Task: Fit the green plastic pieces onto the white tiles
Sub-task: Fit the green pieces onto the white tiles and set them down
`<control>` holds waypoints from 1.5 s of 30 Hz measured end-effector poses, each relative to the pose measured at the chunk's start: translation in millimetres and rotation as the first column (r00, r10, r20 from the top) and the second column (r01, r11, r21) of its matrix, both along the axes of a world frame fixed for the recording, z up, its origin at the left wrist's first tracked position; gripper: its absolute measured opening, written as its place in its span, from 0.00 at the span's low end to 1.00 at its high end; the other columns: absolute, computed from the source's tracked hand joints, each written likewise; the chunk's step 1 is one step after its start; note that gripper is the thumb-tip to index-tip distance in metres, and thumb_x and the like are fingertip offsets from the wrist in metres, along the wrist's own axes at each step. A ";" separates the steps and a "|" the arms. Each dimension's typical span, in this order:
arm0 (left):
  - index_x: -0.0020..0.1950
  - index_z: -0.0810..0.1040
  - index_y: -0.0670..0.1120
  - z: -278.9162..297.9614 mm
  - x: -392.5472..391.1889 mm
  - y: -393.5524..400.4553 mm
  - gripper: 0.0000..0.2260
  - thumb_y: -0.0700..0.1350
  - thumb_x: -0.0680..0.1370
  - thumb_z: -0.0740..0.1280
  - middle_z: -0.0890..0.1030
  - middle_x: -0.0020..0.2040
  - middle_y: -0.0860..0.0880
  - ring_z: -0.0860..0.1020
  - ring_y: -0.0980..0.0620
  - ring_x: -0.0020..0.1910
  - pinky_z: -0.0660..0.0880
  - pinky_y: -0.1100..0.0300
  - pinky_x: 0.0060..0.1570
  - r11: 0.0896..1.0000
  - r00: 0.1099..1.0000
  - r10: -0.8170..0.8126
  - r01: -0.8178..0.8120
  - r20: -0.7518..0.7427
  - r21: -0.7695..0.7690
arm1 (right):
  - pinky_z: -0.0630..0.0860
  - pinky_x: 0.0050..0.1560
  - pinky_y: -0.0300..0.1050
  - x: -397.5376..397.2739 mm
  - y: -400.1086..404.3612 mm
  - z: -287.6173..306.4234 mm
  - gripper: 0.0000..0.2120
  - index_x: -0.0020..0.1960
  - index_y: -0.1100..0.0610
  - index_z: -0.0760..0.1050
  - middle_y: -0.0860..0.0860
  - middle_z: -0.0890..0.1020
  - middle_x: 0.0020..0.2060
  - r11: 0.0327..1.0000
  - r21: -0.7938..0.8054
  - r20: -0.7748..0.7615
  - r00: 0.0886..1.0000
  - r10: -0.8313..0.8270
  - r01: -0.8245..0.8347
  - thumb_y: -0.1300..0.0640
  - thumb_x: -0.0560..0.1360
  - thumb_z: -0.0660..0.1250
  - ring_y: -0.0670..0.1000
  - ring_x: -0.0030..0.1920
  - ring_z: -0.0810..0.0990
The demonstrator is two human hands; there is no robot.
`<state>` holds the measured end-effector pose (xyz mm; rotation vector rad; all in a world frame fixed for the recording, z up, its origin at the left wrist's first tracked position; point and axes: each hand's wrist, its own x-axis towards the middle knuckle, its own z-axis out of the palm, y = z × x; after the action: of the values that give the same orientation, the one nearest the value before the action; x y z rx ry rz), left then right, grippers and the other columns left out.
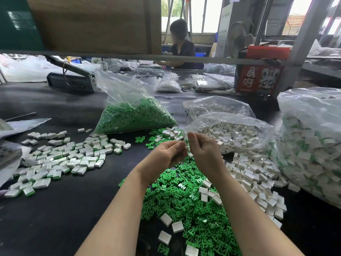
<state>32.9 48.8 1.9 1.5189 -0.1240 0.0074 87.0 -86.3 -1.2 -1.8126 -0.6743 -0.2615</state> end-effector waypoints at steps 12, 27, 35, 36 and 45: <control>0.41 0.72 0.47 -2.5 -1.5 6.1 0.13 0.46 0.84 0.58 0.72 0.32 0.56 0.68 0.61 0.29 0.66 0.73 0.30 0.997 0.999 -0.036 0.035 0.007 0.064 | 0.60 0.28 0.41 -0.1 -5.9 4.8 0.18 0.35 0.60 0.69 0.47 0.66 0.25 0.989 -0.078 -0.098 0.988 0.121 -0.129 0.54 0.82 0.60 0.43 0.25 0.61; 0.40 0.73 0.50 -14.9 6.3 8.2 0.10 0.54 0.77 0.63 0.66 0.34 0.51 0.57 0.51 0.34 0.58 0.63 0.30 0.997 0.998 -0.069 0.068 -0.012 -0.021 | 0.61 0.32 0.45 -4.2 0.0 -1.3 0.21 0.32 0.54 0.65 0.46 0.66 0.24 0.984 0.040 -0.298 0.938 0.176 -0.171 0.49 0.83 0.56 0.47 0.27 0.62; 0.39 0.67 0.48 -11.7 1.0 13.9 0.10 0.50 0.79 0.59 0.62 0.32 0.49 0.56 0.54 0.31 0.52 0.58 0.31 0.992 0.993 -0.119 0.120 -0.025 0.040 | 0.61 0.29 0.38 -2.9 -0.9 -5.4 0.18 0.38 0.58 0.67 0.45 0.65 0.25 0.953 0.070 -0.396 0.868 0.298 -0.295 0.50 0.83 0.56 0.44 0.27 0.62; 0.40 0.67 0.48 -10.4 0.1 14.2 0.10 0.49 0.79 0.59 0.62 0.32 0.49 0.56 0.54 0.31 0.52 0.58 0.31 0.990 0.991 -0.132 0.134 -0.030 0.037 | 0.61 0.28 0.38 -3.0 -2.1 -4.3 0.18 0.39 0.59 0.68 0.45 0.65 0.25 0.948 0.068 -0.402 0.861 0.313 -0.312 0.50 0.83 0.56 0.44 0.27 0.62; 0.40 0.69 0.48 -9.4 -0.1 13.3 0.10 0.50 0.79 0.60 0.65 0.31 0.52 0.59 0.57 0.28 0.55 0.64 0.28 0.985 0.988 -0.151 0.152 -0.021 0.081 | 0.60 0.29 0.39 -5.0 -6.2 0.1 0.17 0.40 0.60 0.69 0.48 0.65 0.27 0.941 0.045 -0.391 0.861 0.325 -0.334 0.53 0.84 0.55 0.45 0.28 0.61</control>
<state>32.8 62.1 -7.5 1.5880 -0.2298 -0.1323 82.0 -92.6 -1.1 -1.6685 -0.6845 0.3389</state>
